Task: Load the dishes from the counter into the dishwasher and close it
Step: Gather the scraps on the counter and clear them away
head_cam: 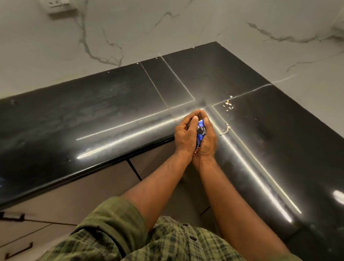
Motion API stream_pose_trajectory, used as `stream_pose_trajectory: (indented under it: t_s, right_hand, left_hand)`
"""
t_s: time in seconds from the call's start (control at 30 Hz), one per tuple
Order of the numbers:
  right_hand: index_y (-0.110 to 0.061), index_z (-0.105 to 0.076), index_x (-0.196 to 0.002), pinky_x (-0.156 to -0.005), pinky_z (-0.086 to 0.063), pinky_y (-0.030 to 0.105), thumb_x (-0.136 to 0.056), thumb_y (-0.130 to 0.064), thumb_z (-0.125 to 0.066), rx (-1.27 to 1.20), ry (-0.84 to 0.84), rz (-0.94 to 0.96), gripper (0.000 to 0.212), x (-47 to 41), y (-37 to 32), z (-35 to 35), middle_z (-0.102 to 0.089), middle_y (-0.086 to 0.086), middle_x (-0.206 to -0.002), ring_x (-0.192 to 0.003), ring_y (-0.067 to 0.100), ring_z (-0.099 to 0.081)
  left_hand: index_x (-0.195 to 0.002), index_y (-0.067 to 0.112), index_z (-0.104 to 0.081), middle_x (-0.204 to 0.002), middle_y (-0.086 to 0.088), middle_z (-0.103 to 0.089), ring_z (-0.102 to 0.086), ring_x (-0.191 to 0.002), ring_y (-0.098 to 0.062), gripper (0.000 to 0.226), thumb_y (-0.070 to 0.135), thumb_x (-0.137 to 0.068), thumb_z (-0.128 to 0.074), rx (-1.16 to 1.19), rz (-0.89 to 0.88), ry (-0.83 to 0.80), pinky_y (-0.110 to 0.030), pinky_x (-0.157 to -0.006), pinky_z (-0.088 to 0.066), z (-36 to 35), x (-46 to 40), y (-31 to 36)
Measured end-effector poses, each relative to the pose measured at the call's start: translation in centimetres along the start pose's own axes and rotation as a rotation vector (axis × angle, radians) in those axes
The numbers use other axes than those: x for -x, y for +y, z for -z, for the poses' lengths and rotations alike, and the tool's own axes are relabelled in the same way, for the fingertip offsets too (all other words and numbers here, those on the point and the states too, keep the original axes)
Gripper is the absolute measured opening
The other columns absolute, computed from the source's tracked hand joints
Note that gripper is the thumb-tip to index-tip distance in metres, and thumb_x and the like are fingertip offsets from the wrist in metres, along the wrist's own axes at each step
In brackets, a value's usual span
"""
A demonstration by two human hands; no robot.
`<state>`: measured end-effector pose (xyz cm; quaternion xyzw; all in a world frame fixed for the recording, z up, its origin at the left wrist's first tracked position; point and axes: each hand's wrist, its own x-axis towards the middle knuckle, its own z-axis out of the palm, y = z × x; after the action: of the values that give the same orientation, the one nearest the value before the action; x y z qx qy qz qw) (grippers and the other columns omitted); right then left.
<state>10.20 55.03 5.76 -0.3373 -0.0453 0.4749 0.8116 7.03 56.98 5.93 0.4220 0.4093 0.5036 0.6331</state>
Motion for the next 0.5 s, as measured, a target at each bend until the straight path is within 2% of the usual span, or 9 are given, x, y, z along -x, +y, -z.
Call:
stream_pose_trajectory:
  t_s: [0.1,0.3,0.5]
  right_hand:
    - [-0.007,-0.071,-0.131,-0.099,-0.057,0.033,-0.104,-0.021,-0.058,0.041,-0.024,-0.016,0.033,1.7,2.4,-2.0,-0.072,0.011,-0.131,-0.121,0.023,-0.069]
    - [-0.005,-0.072,-0.129,-0.114,-0.048,0.046,-0.104,-0.020,-0.061,0.104,-0.067,-0.107,0.032,6.4,9.5,-6.1,-0.073,0.014,-0.129,-0.125,0.029,-0.068]
    - [-0.007,-0.074,-0.125,-0.115,-0.048,0.049,-0.103,-0.018,-0.062,0.186,-0.073,-0.205,0.027,13.3,18.0,-9.2,-0.074,0.012,-0.126,-0.122,0.028,-0.069]
  left_hand:
    - [-0.122,0.009,-0.075,-0.120,-0.007,-0.076,-0.073,-0.114,-0.024,0.023,0.013,-0.105,-0.060,0.064,0.009,0.071,-0.049,-0.105,-0.056,3.2,0.3,1.4]
    - [-0.123,0.007,-0.074,-0.116,-0.005,-0.078,-0.075,-0.107,-0.020,0.024,0.014,-0.104,-0.062,0.061,-0.036,0.187,-0.036,-0.093,-0.062,12.7,1.6,4.5]
    - [-0.124,0.014,-0.075,-0.119,-0.005,-0.077,-0.074,-0.111,-0.025,0.025,0.022,-0.103,-0.064,0.083,-0.028,0.278,-0.051,-0.099,-0.059,24.2,4.0,4.8]
